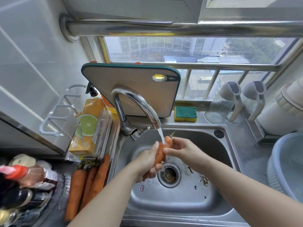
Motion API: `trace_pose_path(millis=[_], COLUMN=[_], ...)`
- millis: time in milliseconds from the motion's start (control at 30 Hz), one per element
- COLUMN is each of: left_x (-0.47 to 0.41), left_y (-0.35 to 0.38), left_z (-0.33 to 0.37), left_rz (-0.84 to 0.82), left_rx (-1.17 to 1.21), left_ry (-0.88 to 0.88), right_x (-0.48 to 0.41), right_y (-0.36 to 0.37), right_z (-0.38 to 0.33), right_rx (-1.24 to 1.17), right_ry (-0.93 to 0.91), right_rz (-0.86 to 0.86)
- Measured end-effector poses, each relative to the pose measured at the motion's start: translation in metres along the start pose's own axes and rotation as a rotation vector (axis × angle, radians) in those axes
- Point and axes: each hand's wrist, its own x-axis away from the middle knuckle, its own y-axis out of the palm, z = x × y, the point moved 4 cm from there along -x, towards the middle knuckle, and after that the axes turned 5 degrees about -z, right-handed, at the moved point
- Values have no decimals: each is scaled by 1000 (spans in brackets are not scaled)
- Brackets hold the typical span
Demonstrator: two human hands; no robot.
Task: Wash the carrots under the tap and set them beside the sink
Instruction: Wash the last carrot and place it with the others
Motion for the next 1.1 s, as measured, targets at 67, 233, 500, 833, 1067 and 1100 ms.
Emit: trace_pose_path(millis=[67,233,500,833,1067,1100], left_x=[0,1,0,8,13,14], left_y=[3,2,11,2,12,12], left_z=[2,1,-2,-9,-13,-12], left_rz=[25,38,80,-34,-129,-150], left_rx=[4,0,50,301,409,423], left_ry=[17,5,20,-20,-9,-7], right_x=[-1,-2,-5,-5,-4,-4], right_y=[2,11,16,27,31,31], right_z=[-1,1,0,8,-1,-3], right_rx=[55,166,251,-20,-101,-135], right_ry=[-25,-76,-20,-76,-133,-116], right_rz=[76,203,240,85,308,301])
